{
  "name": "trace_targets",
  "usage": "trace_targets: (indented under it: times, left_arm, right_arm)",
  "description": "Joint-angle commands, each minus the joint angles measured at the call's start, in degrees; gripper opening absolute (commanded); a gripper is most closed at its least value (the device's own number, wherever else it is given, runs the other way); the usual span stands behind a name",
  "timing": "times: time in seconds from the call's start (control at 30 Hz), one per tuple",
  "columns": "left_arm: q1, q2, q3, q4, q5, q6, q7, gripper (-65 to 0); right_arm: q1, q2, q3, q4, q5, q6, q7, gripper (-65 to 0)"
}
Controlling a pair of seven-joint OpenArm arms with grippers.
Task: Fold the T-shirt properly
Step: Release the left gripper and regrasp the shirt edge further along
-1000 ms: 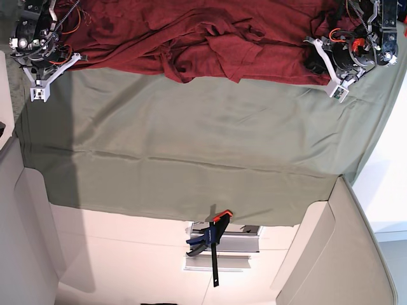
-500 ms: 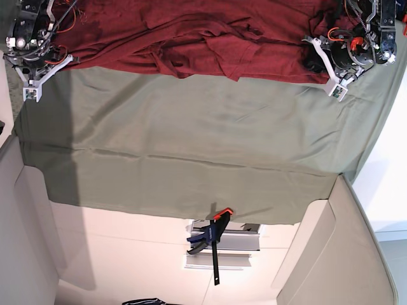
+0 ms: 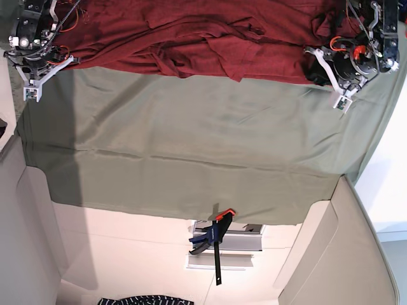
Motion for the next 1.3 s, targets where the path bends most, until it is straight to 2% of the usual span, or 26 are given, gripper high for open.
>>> trace_targets:
  times: [0.0,0.07,0.17,0.37,0.5,0.67,0.8,1.27]
  left_arm:
    - [-0.9,-0.96,-0.39,1.66,-0.83,0.04,-1.11,-46.7]
    - [-0.87,-0.94,-0.39,2.64,-2.14,0.07,-0.66,-46.7]
    - [-0.83,-0.48,-0.39,2.91,-8.68,-0.04,1.77,-46.7]
    - [0.13,1.9,-0.37,2.91,-23.54,-6.56,9.57,-46.7]
    - [1.38,3.39,-0.37,2.91,-29.31,-7.84,12.11,-46.7]
    - [2.67,5.53,-0.37,2.91,-29.35,-7.84,12.59,-46.5]
    - [2.67,6.56,-0.37,2.91,-28.15,-7.84,12.81,-39.5]
    - [4.33,9.86,-0.26,2.91,-26.18,-7.84,11.78,-39.6]
  right_arm:
    - [1.18,0.61,0.07,0.81,-0.11,-0.63,1.33,-52.0]
    - [1.2,0.61,0.07,0.81,-0.11,-0.61,1.33,-49.5]
    - [1.18,0.61,0.07,0.81,-0.11,-0.63,1.33,-49.5]
    - [1.18,0.61,0.07,0.81,-0.11,-0.63,1.33,-49.5]
    - [1.18,0.61,0.07,0.81,-0.11,-0.63,1.36,-49.5]
    - [1.18,0.61,0.07,0.81,-0.09,-0.63,1.53,-49.5]
    - [1.18,0.59,0.07,0.81,-0.11,-0.63,1.53,-49.5]
    - [1.18,0.61,0.07,0.81,-0.07,-0.63,1.73,-49.5]
